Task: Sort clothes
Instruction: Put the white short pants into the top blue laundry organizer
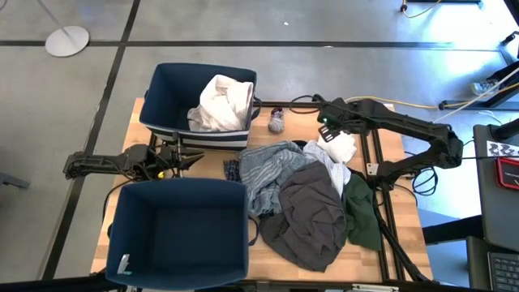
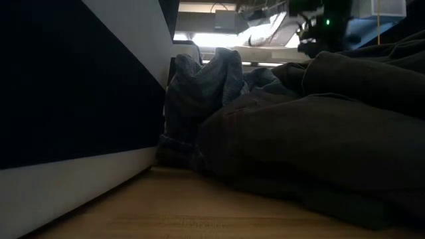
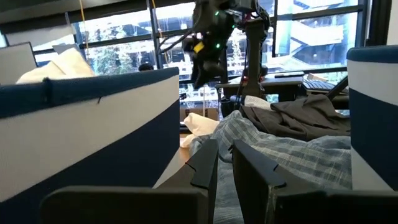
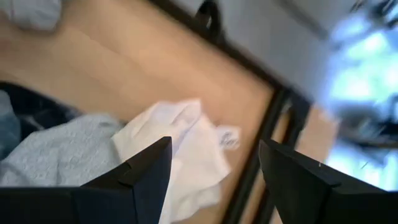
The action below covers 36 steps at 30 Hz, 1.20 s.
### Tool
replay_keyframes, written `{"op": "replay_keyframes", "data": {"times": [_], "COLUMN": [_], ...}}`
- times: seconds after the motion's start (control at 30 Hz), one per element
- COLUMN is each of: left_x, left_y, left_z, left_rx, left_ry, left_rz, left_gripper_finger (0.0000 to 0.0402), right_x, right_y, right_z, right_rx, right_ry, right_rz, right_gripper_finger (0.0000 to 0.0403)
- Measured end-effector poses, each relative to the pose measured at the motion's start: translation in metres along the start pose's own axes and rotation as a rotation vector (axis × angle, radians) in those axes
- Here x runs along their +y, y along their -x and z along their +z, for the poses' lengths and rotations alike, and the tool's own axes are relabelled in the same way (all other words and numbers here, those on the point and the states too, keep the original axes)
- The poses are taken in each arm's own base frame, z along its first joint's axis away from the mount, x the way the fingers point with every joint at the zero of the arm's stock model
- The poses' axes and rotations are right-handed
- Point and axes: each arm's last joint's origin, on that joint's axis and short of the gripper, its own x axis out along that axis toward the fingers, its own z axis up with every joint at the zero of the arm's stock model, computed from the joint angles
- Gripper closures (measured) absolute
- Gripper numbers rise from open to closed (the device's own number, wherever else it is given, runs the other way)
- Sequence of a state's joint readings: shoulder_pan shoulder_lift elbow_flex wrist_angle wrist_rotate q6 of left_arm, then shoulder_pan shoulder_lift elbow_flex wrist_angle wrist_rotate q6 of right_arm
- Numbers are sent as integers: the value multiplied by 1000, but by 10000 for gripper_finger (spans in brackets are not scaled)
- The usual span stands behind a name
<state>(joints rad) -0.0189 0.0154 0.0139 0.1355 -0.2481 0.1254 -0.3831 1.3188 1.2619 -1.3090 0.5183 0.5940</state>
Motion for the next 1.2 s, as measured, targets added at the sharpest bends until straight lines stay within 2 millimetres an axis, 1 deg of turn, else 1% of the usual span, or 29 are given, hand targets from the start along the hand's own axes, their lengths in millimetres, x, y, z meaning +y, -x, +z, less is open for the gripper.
{"op": "replay_keyframes", "data": {"times": [0.17,0.33,0.63,0.9,1.03,1.1,1.2], "left_x": [0,0,0,0,0,0,0], "left_y": [0,0,0,0,0,0,0], "left_z": [-1,-2,-2,-2,-2,-2,-2], "left_rx": [9,19,21,21,21,21,21], "left_ry": [8,5,4,3,-11,-11,-11], "left_rz": [-1,-2,-3,-3,-2,-2,-3], "left_gripper_finger": [361,361,361,361,361,361,361], "right_x": [-6,-6,3,12,14,14,15], "right_y": [-35,-57,-78,-104,-109,-110,-110], "right_z": [0,-1,-15,-29,-32,-31,-30], "right_rx": [75,92,134,96,76,66,47], "right_ry": [-82,-114,-122,-124,-88,-70,-52], "right_rz": [51,117,198,246,255,258,256], "right_gripper_finger": [162,162,162,162,163,172,207]}}
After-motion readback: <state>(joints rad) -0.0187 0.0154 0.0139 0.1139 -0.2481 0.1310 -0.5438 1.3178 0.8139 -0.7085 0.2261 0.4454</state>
